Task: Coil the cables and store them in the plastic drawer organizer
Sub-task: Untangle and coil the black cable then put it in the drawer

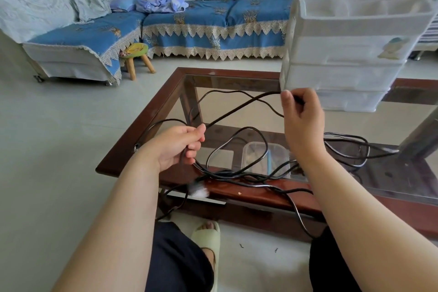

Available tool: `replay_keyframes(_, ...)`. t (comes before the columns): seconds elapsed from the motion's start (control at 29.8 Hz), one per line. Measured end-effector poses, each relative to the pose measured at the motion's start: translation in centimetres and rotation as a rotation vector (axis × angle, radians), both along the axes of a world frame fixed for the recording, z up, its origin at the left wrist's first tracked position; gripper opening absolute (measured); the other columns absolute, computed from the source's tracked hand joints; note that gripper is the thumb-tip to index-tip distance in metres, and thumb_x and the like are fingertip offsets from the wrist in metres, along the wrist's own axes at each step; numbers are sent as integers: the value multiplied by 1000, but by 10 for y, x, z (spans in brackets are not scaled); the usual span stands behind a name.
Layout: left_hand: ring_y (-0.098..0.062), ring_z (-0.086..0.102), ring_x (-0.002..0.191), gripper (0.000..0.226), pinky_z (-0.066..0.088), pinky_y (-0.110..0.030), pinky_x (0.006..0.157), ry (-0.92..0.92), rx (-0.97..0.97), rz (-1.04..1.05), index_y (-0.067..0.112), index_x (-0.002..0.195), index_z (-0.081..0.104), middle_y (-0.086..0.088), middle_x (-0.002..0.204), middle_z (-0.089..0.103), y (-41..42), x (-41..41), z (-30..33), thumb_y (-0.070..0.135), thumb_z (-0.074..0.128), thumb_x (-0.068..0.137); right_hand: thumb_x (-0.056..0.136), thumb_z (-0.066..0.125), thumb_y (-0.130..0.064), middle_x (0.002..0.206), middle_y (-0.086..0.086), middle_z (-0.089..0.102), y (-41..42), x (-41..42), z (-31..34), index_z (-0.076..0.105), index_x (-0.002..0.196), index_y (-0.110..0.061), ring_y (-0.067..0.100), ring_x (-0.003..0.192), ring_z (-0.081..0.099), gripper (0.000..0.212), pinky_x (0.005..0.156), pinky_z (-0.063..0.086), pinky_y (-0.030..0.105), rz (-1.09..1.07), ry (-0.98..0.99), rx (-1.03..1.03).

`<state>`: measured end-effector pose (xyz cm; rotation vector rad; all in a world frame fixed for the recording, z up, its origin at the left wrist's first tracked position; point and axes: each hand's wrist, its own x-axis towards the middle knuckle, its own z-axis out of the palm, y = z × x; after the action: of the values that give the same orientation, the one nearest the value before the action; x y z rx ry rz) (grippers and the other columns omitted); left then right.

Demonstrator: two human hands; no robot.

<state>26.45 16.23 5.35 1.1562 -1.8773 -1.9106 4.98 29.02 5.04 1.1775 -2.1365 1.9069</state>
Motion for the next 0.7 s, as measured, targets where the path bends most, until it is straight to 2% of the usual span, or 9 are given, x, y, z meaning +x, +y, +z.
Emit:
replay_keyframes(0.07, -6, 35, 50, 31, 38, -19, 51, 5, 17, 37, 14, 82, 52, 6, 59, 37, -2, -2, -3, 44, 55, 88, 93, 55, -35, 67, -18, 48, 3, 2, 0, 52, 89, -18, -3, 60, 44, 18, 59, 37, 22, -77, 54, -64)
replay_keyframes(0.1, -6, 38, 50, 31, 40, -19, 51, 43, 61, 71, 15, 79, 52, 5, 60, 40, -3, -4, -5, 45, 54, 88, 93, 56, -34, 66, -18, 48, 5, 4, -1, 54, 90, -16, -3, 59, 44, 18, 59, 37, 22, -101, 72, -84)
replay_keyframes(0.2, -5, 51, 47, 37, 49, -19, 49, 304, 358, 238, 18, 72, 53, 6, 58, 50, -6, -8, -4, 47, 47, 93, 93, 57, -35, 63, -18, 50, 7, 6, -2, 57, 89, -13, 5, 58, 47, 22, 58, 37, 27, -115, 144, -54)
replay_keyframes(0.27, -2, 40, 37, 41, 39, -14, 38, 557, 547, 359, 16, 73, 53, 9, 49, 41, -8, -9, -2, 48, 43, 95, 93, 55, -38, 62, -10, 52, 5, 6, -3, 57, 86, -13, 17, 57, 49, 26, 54, 37, 28, -74, 291, 95)
replay_keyframes(0.34, -4, 28, 32, 43, 25, -15, 32, 722, 570, 475, 14, 74, 55, 9, 45, 32, -9, -10, 0, 42, 38, 101, 94, 51, -42, 63, -3, 54, 2, 7, -7, 55, 86, -13, 24, 56, 52, 30, 50, 40, 28, 5, 477, 332)
replay_keyframes(0.44, -6, 23, 32, 38, 20, -18, 32, 768, 395, 567, 12, 83, 60, 7, 46, 30, -7, -14, 4, 27, 29, 100, 95, 42, -49, 67, -2, 55, -3, 21, -15, 52, 90, -20, 28, 67, 60, 31, 51, 40, 29, 158, 650, 694)
replay_keyframes(0.5, -6, 26, 35, 35, 22, -18, 34, 725, 218, 542, 11, 94, 61, 7, 47, 35, -4, -20, 7, 20, 27, 100, 96, 39, -50, 76, 1, 61, -6, 34, -20, 53, 95, -21, 29, 77, 62, 32, 55, 39, 30, 258, 706, 804)
replay_keyframes(0.6, -7, 36, 45, 35, 29, -20, 43, 637, 30, 363, 14, 113, 61, 6, 56, 48, 7, -28, 9, 32, 33, 104, 96, 39, -50, 90, 6, 65, -5, 51, -23, 54, 103, -20, 31, 85, 63, 34, 59, 39, 32, 375, 765, 895)
replay_keyframes(0.7, -14, 56, 59, 44, 47, -26, 55, 467, -238, 172, 21, 118, 60, 2, 67, 61, 22, -33, 8, 48, 33, 98, 98, 37, -44, 101, 7, 64, 2, 66, -28, 53, 107, -17, 30, 94, 61, 33, 65, 40, 35, 477, 848, 869)
